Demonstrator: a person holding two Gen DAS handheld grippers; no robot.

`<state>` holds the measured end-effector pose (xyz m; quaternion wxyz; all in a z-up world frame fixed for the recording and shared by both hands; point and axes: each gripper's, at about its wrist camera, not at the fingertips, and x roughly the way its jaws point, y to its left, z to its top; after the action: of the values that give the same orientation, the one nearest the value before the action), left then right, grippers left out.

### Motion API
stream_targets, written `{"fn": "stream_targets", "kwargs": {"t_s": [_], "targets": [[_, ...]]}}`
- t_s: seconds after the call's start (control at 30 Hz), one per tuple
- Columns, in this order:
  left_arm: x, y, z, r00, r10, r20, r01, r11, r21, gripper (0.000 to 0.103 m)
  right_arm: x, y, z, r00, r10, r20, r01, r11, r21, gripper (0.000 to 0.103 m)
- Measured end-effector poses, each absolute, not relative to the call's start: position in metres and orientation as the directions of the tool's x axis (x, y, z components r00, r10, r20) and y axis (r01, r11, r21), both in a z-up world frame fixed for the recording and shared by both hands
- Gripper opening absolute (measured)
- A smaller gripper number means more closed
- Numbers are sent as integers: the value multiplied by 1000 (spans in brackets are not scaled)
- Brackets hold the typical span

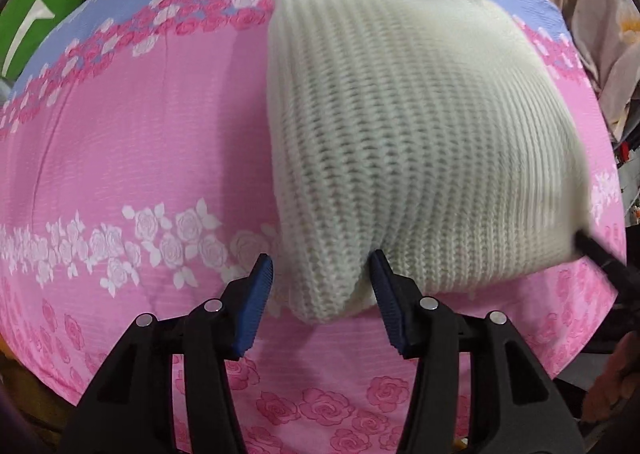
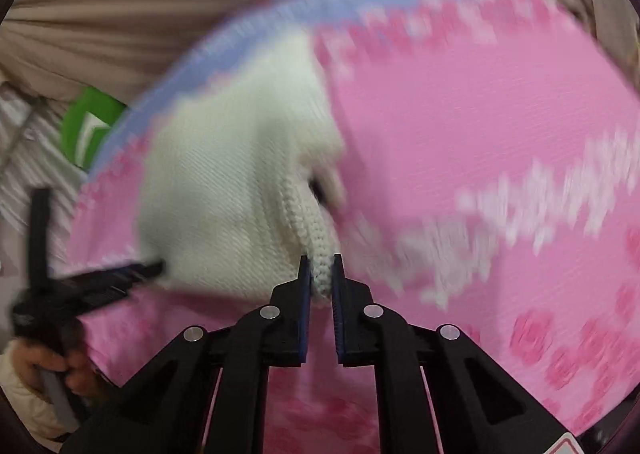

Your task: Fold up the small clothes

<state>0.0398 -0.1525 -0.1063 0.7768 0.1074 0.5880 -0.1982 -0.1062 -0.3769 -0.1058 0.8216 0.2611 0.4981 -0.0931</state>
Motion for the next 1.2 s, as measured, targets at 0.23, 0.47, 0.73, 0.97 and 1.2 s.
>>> {"fn": "stream_targets", "kwargs": {"t_s": [0.23,0.47,0.73,0.97,1.2], "targets": [[26,-148,-83,243,-239,-940,430,895,-116,49,-106,-372,-83,496,120,-860,388,855,344,22],[34,-151,-44,285,-317,-905,406,895,-186,87,-89,-388,-86,528,192,-827,409,796,446,64],[77,-175,-79,262,-265,-928,382,912,-153,87,-52,-381,-123,492,268,-829,408,770,490,64],[94,-181,-93,240,-272,-932,375,911,-169,95,-35,-375,-128,502,274,-820,389,776,497,68],[109,-175,-115,169,-377,-911,360,884,-299,98,-29,-378,-129,504,293,-813,385,766,515,71]]}}
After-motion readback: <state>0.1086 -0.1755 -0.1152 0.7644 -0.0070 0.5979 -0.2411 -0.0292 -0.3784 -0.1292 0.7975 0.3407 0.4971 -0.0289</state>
